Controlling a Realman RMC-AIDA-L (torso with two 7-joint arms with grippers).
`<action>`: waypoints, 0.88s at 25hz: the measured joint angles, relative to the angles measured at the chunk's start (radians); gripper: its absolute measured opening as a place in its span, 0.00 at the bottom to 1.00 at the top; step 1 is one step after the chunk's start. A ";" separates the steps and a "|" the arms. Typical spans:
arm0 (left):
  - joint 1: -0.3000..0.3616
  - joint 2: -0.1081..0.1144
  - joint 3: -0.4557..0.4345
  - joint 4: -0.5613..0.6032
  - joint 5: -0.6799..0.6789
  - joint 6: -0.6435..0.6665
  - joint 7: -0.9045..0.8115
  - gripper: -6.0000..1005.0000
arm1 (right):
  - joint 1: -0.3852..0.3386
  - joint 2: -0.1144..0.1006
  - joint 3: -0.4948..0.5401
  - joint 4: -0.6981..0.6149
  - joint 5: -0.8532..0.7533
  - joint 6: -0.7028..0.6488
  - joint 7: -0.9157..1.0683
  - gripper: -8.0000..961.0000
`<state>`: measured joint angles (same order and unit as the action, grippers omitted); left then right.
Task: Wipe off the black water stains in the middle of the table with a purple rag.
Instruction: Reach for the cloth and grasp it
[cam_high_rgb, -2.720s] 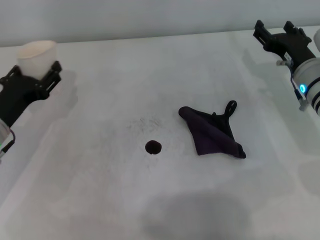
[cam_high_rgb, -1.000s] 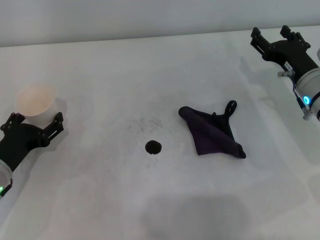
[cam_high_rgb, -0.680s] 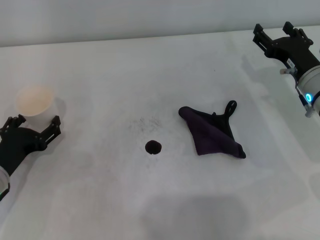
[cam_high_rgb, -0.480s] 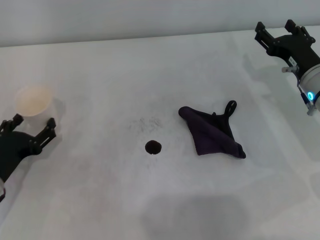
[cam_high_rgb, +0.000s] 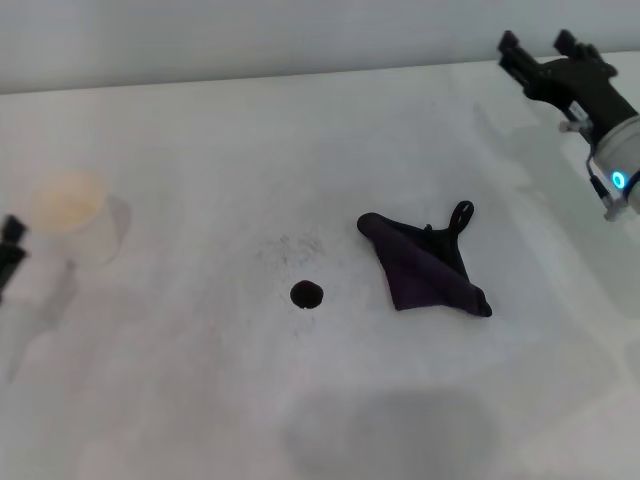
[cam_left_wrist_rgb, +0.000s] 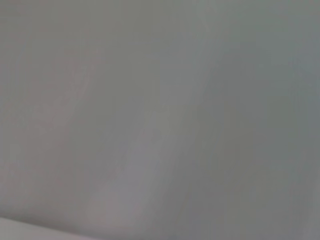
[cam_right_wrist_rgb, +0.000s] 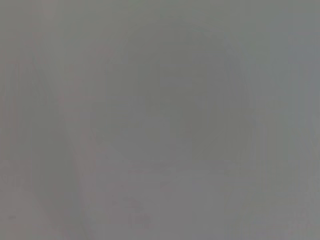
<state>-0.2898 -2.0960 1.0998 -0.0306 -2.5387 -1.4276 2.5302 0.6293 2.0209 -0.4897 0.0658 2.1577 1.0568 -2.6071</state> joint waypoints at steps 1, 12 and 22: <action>0.011 0.000 0.000 0.000 -0.020 -0.026 -0.033 0.89 | 0.000 -0.001 -0.010 -0.019 -0.034 -0.004 0.038 0.90; 0.059 0.005 0.000 0.000 -0.141 -0.072 -0.098 0.89 | -0.019 -0.015 -0.535 -0.481 -0.520 -0.012 0.747 0.90; 0.052 0.013 0.012 0.010 -0.146 0.027 -0.014 0.89 | -0.040 -0.009 -0.766 -0.935 -1.077 0.025 1.359 0.90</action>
<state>-0.2378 -2.0828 1.1118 -0.0208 -2.6842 -1.4009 2.5158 0.5897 2.0119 -1.2560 -0.8692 1.0803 1.0816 -1.2484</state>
